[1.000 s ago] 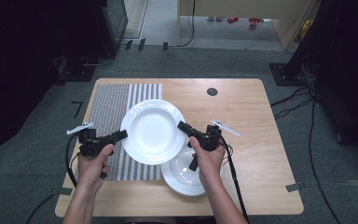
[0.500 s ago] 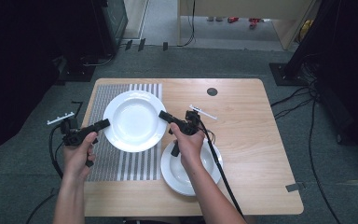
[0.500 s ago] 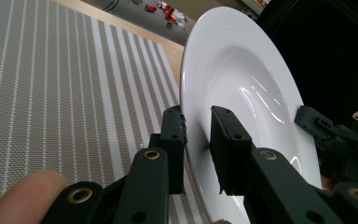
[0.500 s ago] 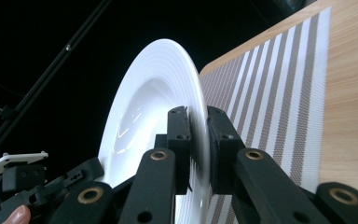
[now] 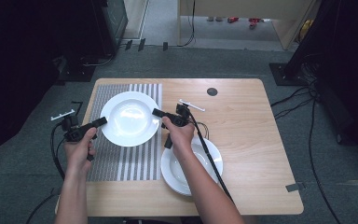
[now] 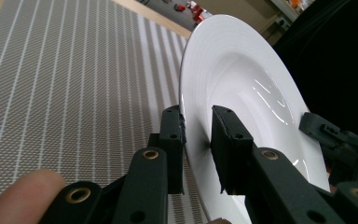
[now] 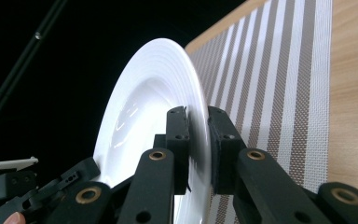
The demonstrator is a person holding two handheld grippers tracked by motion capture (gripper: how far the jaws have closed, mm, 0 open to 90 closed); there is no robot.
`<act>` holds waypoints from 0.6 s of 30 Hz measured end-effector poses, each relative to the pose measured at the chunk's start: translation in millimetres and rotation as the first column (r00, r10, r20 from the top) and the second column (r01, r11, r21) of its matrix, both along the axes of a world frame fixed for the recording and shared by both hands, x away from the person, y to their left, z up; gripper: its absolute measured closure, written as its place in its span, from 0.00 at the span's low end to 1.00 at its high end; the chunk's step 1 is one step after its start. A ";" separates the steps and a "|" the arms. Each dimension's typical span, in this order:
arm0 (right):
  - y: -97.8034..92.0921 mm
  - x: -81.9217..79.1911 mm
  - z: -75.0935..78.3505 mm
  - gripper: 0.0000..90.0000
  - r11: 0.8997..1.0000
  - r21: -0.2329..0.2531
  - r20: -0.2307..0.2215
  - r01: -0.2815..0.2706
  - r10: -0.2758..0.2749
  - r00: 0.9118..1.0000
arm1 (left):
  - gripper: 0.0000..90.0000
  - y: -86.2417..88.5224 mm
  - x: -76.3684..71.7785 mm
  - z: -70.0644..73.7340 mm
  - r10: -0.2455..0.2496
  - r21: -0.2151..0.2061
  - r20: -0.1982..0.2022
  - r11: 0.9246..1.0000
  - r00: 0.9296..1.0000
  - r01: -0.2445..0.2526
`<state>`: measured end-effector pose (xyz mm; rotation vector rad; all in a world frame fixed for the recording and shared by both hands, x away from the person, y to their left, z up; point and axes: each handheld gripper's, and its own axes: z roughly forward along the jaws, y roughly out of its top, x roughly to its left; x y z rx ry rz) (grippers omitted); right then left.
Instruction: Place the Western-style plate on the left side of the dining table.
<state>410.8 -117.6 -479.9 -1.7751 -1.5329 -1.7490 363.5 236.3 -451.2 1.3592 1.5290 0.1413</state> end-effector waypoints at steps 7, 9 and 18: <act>21.0 17.3 -16.5 0.91 1.000 -0.014 -0.069 -0.022 0.021 0.997 | 0.84 13.6 8.3 -17.8 0.065 -0.002 -0.044 0.998 0.997 -0.065; 26.1 21.8 -19.3 0.91 0.999 -0.034 -0.069 -0.028 0.026 0.997 | 0.83 17.4 10.9 -24.9 0.075 -0.009 -0.063 0.997 0.995 -0.075; 35.5 36.9 -22.6 0.92 0.995 -0.092 -0.090 -0.030 0.022 0.996 | 0.81 18.5 19.7 -44.3 0.090 -0.018 -0.111 0.996 0.990 -0.092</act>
